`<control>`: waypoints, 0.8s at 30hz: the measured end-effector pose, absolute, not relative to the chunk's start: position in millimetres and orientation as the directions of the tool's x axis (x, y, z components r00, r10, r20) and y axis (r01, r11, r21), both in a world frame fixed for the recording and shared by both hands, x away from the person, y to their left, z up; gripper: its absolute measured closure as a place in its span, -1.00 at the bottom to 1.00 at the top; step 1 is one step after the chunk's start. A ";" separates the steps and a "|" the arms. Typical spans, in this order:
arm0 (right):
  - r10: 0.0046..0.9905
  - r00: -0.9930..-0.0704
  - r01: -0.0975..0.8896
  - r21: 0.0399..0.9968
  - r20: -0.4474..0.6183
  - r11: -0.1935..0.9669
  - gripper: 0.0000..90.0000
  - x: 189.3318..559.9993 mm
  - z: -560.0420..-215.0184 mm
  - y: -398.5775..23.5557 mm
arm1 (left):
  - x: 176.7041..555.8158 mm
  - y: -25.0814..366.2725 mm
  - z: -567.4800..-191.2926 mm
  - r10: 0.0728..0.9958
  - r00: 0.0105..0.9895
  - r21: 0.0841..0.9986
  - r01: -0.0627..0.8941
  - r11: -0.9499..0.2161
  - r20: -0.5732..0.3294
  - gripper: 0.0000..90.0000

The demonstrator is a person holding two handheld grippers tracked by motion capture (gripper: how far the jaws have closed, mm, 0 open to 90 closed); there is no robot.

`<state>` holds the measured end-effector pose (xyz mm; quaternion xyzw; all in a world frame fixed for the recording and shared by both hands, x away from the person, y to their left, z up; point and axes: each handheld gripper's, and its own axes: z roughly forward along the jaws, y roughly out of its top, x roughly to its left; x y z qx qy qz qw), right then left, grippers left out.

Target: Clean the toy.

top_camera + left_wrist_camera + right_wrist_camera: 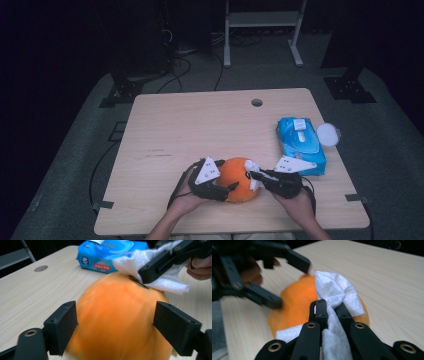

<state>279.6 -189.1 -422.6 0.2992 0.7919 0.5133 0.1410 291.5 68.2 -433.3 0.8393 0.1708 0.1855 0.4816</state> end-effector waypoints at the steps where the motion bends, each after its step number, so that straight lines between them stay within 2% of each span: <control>1: 0.610 -0.789 0.317 0.900 0.074 0.300 0.84 278.5 -421.0 -185.5 | 292.2 67.8 -437.7 0.469 0.871 0.866 0.116 -0.486 0.146 -0.51; 4: 0.620 -0.784 0.304 0.897 0.045 0.320 0.84 278.8 -421.4 -184.6 | 296.5 73.5 -442.3 0.484 0.870 0.876 0.161 -0.454 0.091 -0.47; 9: 0.662 -0.745 0.360 0.886 0.084 0.293 0.84 284.9 -429.6 -202.1 | 298.2 78.0 -444.9 0.494 0.867 0.877 0.184 -0.444 0.068 -0.46; 11: 0.672 -0.738 0.361 0.881 0.069 0.305 0.84 283.0 -429.9 -203.6 | 298.1 78.5 -445.1 0.493 0.867 0.876 0.185 -0.446 0.068 -0.46; 18: 0.638 -0.766 0.332 0.898 0.079 0.288 0.84 277.0 -424.7 -195.2 | 299.0 83.9 -446.8 0.496 0.867 0.872 0.203 -0.446 0.052 -0.46; 24: 0.697 -0.710 0.409 0.866 0.104 0.287 0.84 290.8 -437.1 -211.8 | 298.5 84.9 -446.7 0.491 0.870 0.872 0.201 -0.447 0.051 -0.45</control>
